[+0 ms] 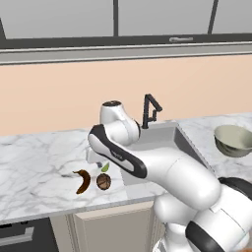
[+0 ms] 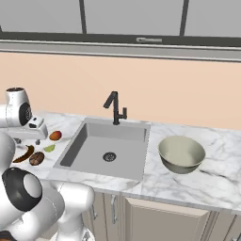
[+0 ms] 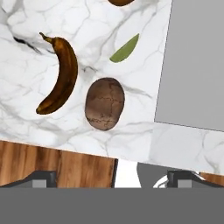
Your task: There is a mixed pile of frozen fruits and vegetables on the counter. Locate all the frozen vegetables and place the items in a bowl on the counter. Take all the frozen fruits and defrost them in a running sink.
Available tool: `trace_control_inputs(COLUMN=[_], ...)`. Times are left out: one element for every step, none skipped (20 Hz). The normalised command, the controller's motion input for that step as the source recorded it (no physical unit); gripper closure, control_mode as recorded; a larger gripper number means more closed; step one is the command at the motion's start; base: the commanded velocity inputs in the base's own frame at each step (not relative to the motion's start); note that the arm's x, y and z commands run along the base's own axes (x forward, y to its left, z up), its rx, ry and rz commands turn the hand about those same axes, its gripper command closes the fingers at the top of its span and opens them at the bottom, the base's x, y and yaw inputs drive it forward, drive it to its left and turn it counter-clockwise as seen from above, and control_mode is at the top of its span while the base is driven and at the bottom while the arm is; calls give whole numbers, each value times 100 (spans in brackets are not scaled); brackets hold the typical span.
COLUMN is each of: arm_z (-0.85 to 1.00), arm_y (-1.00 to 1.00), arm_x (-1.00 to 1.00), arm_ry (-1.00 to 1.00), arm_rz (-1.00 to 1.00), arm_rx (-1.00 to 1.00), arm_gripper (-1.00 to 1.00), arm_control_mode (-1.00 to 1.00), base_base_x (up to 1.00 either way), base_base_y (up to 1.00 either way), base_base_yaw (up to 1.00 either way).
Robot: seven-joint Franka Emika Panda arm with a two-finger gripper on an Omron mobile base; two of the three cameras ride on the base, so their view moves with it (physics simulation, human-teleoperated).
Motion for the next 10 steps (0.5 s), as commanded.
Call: trace_control_inputs(arm_z=[-29,-27,-25,-23,-22,-23,-25,-26,-26,-24], arm_y=[11,11,11,6,5,1,0,4,5,6], arm_x=[11,15,18,20,20,16,17,23,26,21], arm_ry=[0,0,0,0,0,0,-1,0,0,0], arm_rz=[0,0,0,0,0,0,0,0,0,0], arm_rx=[0,0,0,0,0,0,0,0,0,0], arm_gripper=[-100,-100,-100,-100,-100,-100,-100,-100,-100,-100], arm_control_mode=[-100,-100,-100,-100,-100,-100,-100,-100,-100,-100], base_base_x=[0,0,0,0,0,0,0,0,0,0], base_base_y=[0,0,0,0,0,0,0,0,0,0], base_base_yaw=[0,0,0,0,0,0,0,0,0,0])
